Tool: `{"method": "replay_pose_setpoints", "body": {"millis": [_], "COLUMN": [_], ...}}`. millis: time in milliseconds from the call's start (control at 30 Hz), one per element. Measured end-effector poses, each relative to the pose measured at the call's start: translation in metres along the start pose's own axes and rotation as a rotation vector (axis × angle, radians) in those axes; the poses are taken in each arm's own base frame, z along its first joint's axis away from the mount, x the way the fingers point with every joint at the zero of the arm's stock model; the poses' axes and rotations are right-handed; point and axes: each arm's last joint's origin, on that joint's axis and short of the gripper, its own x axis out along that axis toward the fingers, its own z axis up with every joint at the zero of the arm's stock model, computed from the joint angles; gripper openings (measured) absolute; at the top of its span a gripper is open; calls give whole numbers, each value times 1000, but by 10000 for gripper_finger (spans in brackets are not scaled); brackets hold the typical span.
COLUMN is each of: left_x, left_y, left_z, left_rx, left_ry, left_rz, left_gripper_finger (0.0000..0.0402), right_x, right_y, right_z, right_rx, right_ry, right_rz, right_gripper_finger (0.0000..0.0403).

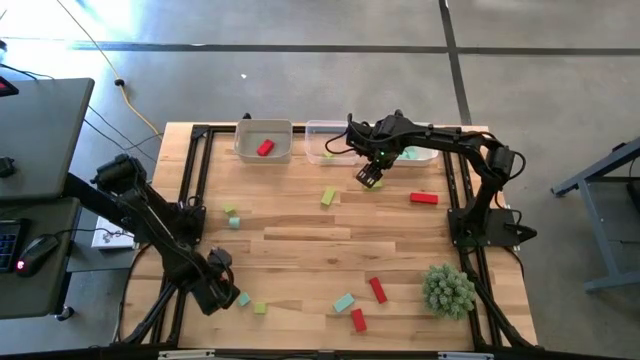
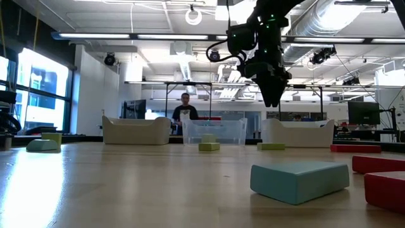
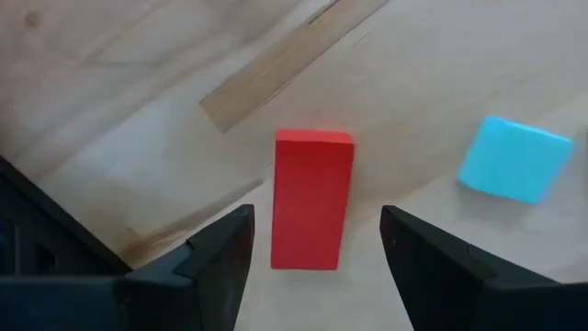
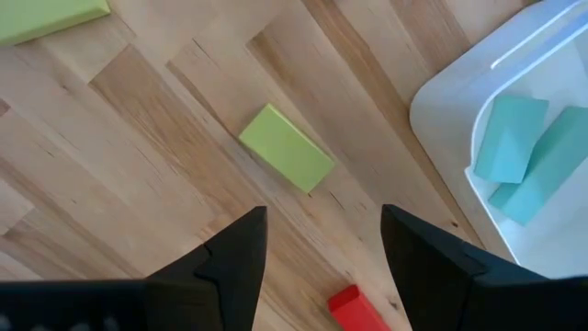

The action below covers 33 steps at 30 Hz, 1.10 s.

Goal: Sort & place blocks by color
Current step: Put the red block into the gray bin

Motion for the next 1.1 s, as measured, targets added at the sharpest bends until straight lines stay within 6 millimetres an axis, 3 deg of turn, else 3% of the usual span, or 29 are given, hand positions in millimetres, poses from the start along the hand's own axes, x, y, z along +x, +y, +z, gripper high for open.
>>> {"method": "replay_pose_setpoints", "body": {"millis": [567, 700, 867, 1100], "left_x": [32, 32, 31, 23], "left_y": [-13, -14, -14, -14], "left_z": [-6, -4, -3, 2], "left_rx": [-5, -11, 9, 22], "left_ry": [56, 62, 67, 56], "left_rz": [84, 77, 68, 22], "left_gripper_finger": [223, 186, 109, 102], "right_x": [0, 0, 0, 0], "right_y": [0, 0, 0, 0], "right_z": [0, 0, 0, 0], "right_rx": [0, 0, 0, 8], "right_ry": [-1, -1, -1, -1], "right_rz": [0, -1, -1, 0], "right_gripper_finger": [200, 200, 200, 200]}}
